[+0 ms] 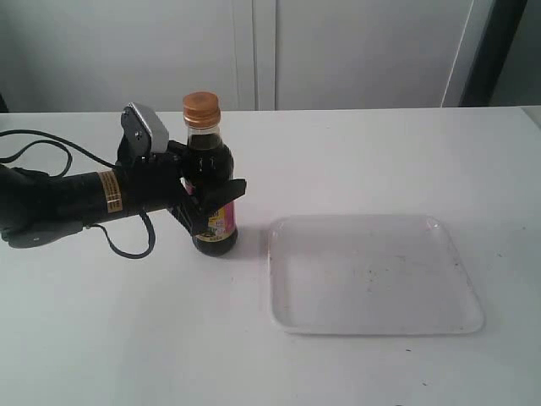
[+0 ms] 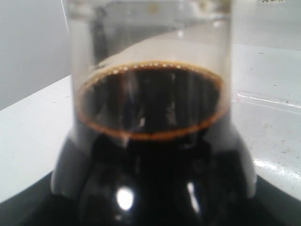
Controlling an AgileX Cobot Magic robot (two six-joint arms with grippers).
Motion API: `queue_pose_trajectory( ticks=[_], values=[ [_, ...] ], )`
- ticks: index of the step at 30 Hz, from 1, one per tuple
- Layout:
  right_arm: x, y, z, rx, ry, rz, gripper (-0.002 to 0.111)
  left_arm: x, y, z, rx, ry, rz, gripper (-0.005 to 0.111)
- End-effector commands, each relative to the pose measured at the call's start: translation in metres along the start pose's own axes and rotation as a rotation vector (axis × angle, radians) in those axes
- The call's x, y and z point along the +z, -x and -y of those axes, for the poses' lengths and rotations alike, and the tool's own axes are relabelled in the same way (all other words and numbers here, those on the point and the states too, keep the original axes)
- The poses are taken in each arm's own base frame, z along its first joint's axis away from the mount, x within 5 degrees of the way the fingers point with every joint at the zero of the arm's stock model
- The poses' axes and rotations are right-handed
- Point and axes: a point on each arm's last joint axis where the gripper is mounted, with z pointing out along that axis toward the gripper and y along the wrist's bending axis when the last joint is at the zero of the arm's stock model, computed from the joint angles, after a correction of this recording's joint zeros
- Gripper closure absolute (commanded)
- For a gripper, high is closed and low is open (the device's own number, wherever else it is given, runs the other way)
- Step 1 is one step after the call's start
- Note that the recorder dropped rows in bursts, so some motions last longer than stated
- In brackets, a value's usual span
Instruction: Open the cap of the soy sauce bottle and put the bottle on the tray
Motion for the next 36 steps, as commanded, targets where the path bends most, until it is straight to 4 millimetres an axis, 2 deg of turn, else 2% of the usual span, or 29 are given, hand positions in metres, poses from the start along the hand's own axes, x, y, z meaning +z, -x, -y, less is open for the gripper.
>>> queue_pose_trajectory(
  ticks=[1,7,10,13,23,29,36],
  values=[
    [0.000,0.008,0.000,-0.012,0.004,0.109,0.108,0.000,0.000,0.004,0.019,-0.029,-0.017,0.107],
    [-0.002,0.016,-0.001,0.021,0.011,0.191,0.108,0.000,0.000,0.004,0.019,-0.029,-0.017,0.107],
    [-0.002,0.020,-0.001,0.141,0.030,0.234,0.108,0.000,0.000,0.004,0.019,-0.029,-0.017,0.107],
    [-0.004,0.025,-0.001,0.188,0.042,0.290,0.108,0.000,0.001,0.003,0.018,-0.028,-0.016,0.107],
    [-0.008,0.037,-0.002,0.177,0.056,0.417,0.108,0.000,0.001,0.003,0.018,-0.028,-0.016,0.107],
    [-0.016,0.054,-0.002,0.169,0.063,0.491,0.108,0.000,0.001,0.003,0.018,-0.028,-0.016,0.107],
    [-0.011,0.077,-0.003,0.152,0.057,0.453,0.108,0.000,0.001,0.003,0.018,-0.028,-0.016,0.107]
  ],
)
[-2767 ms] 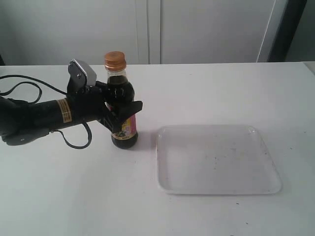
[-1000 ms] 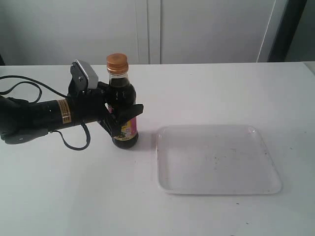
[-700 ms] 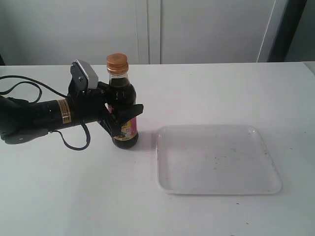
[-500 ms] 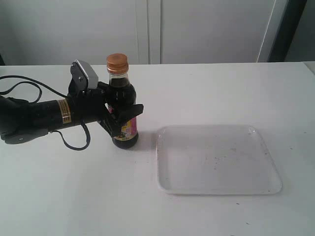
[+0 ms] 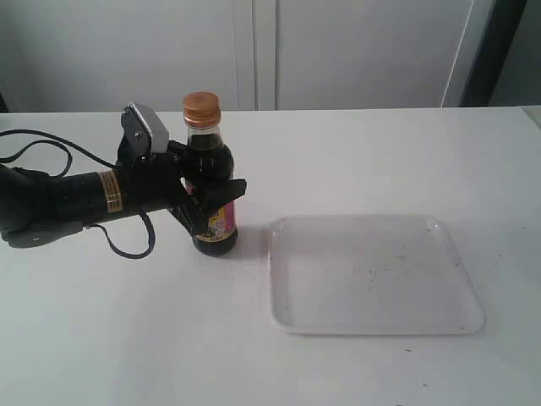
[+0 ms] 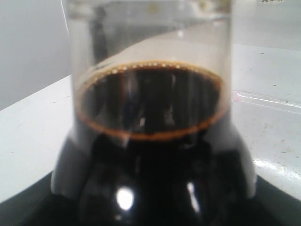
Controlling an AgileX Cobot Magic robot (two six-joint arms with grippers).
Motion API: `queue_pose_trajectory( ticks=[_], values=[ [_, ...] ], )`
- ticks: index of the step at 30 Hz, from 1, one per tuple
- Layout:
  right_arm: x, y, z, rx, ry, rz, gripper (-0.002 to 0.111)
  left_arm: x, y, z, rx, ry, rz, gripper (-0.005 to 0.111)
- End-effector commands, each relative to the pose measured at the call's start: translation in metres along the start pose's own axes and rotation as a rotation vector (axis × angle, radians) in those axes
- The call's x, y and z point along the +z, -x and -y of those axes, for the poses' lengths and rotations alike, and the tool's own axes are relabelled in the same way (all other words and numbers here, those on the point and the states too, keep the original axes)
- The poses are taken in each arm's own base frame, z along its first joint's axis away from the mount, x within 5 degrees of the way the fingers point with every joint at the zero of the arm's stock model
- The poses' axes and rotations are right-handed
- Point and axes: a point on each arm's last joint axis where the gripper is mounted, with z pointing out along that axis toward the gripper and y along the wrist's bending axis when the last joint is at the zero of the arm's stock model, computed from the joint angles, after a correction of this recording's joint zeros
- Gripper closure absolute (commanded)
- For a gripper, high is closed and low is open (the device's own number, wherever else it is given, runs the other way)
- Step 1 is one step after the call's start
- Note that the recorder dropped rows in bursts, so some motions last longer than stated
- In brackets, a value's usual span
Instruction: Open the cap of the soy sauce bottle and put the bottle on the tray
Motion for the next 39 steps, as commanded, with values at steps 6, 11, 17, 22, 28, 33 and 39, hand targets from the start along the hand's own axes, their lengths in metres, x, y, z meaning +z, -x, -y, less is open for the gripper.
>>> queue_pose_trajectory(
  ticks=[6,11,17,22,28,33,39],
  values=[
    [0.031,0.025,-0.006,-0.050,-0.004,-0.070,0.108,0.000,0.001,0.003,0.017,-0.026,-0.015,0.107],
    [0.051,0.036,-0.009,-0.082,-0.004,-0.110,0.108,0.000,0.001,0.003,0.015,-0.023,-0.014,0.107],
    [0.074,0.041,-0.010,-0.104,-0.007,-0.161,0.108,0.000,0.001,0.003,0.015,-0.023,-0.014,0.107],
    [0.090,0.046,-0.012,-0.133,-0.003,-0.184,0.108,0.000,0.001,0.003,0.015,-0.023,-0.014,0.107],
    [0.109,0.053,-0.015,-0.156,0.012,-0.201,0.108,0.000,0.001,0.003,0.015,-0.023,-0.014,0.107],
    [0.129,0.053,-0.027,-0.184,0.081,-0.245,0.108,0.000,0.001,0.003,0.011,-0.023,-0.014,0.107],
    [0.150,0.048,-0.046,-0.199,0.177,-0.291,0.108,0.000,0.001,0.003,0.011,-0.023,-0.014,0.107]
  ],
)
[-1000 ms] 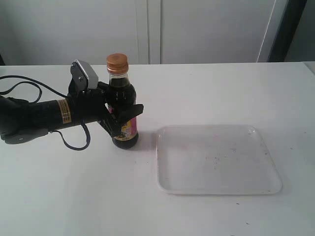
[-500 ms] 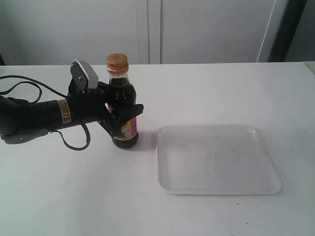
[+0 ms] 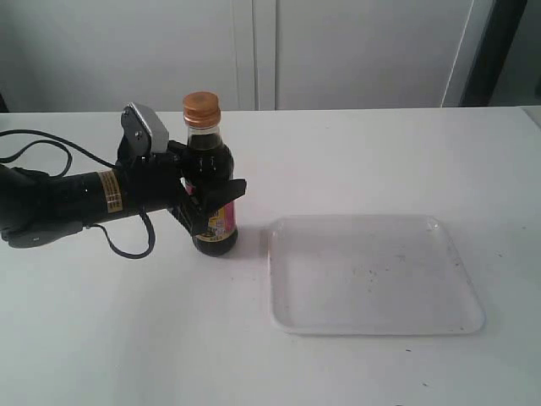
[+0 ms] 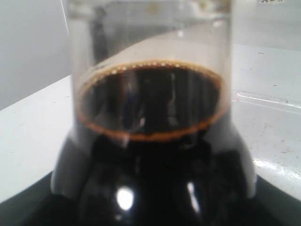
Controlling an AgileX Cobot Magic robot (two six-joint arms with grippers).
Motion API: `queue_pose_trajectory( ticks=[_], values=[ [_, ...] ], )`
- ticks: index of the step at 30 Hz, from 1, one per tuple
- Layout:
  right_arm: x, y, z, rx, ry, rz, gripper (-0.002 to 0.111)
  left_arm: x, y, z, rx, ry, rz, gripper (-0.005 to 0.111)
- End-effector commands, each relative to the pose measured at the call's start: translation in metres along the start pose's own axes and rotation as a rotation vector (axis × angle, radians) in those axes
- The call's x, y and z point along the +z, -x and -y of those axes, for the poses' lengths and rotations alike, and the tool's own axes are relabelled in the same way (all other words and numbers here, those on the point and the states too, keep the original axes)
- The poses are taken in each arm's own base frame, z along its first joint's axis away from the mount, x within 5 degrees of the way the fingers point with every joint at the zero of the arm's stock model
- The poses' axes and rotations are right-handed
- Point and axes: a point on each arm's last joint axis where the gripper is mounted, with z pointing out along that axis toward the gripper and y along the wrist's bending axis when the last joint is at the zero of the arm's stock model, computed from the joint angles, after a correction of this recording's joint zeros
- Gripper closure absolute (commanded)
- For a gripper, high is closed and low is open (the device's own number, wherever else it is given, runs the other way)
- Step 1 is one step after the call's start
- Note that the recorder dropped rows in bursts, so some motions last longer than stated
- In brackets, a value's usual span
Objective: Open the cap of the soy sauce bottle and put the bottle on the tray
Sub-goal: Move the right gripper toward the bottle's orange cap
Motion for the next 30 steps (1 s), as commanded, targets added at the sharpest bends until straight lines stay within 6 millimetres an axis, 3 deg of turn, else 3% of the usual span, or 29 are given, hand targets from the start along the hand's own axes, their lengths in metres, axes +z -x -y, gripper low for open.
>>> queue_pose_trajectory(
  ticks=[1,7,19,30],
  values=[
    [0.012,0.003,-0.013,-0.041,0.069,-0.013,0.108,0.000,0.001,0.003,0.010,-0.021,-0.013,0.107],
    [0.035,-0.003,-0.042,-0.078,0.203,-0.066,0.108,0.000,0.001,0.003,0.010,-0.020,-0.017,0.107],
    [0.077,-0.046,-0.090,-0.070,0.387,-0.097,0.108,0.000,0.001,0.003,-0.014,-0.018,-0.016,0.107],
    [0.102,-0.083,-0.100,-0.160,0.416,-0.126,0.108,0.000,0.001,0.002,-0.017,-0.013,-0.014,0.107]
  ],
)
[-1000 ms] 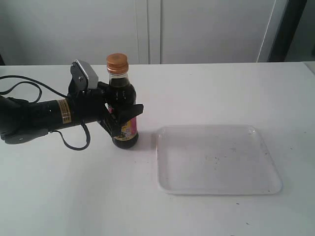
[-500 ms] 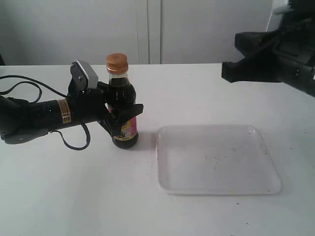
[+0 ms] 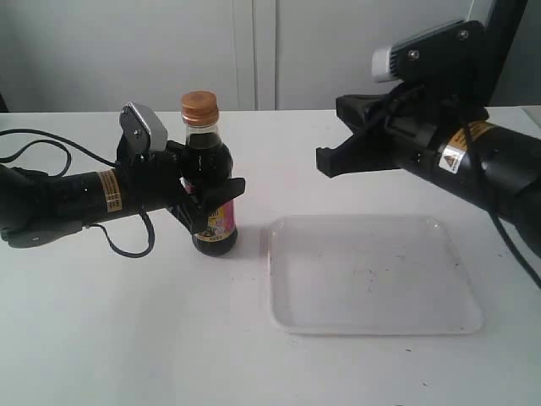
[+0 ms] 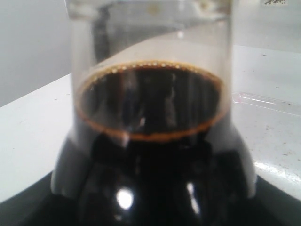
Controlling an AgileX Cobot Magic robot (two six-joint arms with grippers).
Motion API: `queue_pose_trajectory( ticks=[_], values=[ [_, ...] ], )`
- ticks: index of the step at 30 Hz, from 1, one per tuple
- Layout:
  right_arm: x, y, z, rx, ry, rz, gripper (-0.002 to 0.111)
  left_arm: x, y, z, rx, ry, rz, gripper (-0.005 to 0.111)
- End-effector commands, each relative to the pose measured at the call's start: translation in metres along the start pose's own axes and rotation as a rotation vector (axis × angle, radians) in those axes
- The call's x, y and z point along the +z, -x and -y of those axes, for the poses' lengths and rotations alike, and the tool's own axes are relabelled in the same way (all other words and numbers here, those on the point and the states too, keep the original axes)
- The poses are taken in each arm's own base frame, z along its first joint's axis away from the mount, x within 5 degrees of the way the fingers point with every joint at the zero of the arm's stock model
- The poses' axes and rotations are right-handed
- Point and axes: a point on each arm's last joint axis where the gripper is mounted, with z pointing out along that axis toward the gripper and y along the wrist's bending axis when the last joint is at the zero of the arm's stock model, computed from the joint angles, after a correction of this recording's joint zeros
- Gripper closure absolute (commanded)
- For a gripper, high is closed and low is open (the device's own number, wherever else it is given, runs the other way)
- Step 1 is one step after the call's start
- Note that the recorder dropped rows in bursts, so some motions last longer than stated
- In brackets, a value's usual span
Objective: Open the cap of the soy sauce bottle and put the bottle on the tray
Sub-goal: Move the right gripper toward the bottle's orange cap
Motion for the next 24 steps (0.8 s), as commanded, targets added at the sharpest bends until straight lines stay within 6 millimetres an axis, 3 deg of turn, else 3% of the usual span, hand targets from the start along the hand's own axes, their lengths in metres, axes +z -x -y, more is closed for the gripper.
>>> queue_pose_trajectory(
  ticks=[1,12,18,24],
  values=[
    [0.010,-0.010,-0.002,-0.096,0.010,-0.011,0.108,0.000,0.001,0.003,0.004,-0.018,-0.013,0.107],
    [0.025,-0.033,0.006,-0.247,-0.062,-0.091,0.108,0.000,0.001,0.003,0.004,-0.017,-0.013,0.107],
    [0.030,-0.028,0.007,-0.366,-0.061,-0.109,0.108,0.000,0.001,0.003,0.004,-0.017,-0.013,0.107],
    [0.037,-0.016,-0.007,-0.511,-0.018,-0.124,0.108,0.000,0.001,0.003,0.004,-0.017,-0.013,0.107]
  ],
)
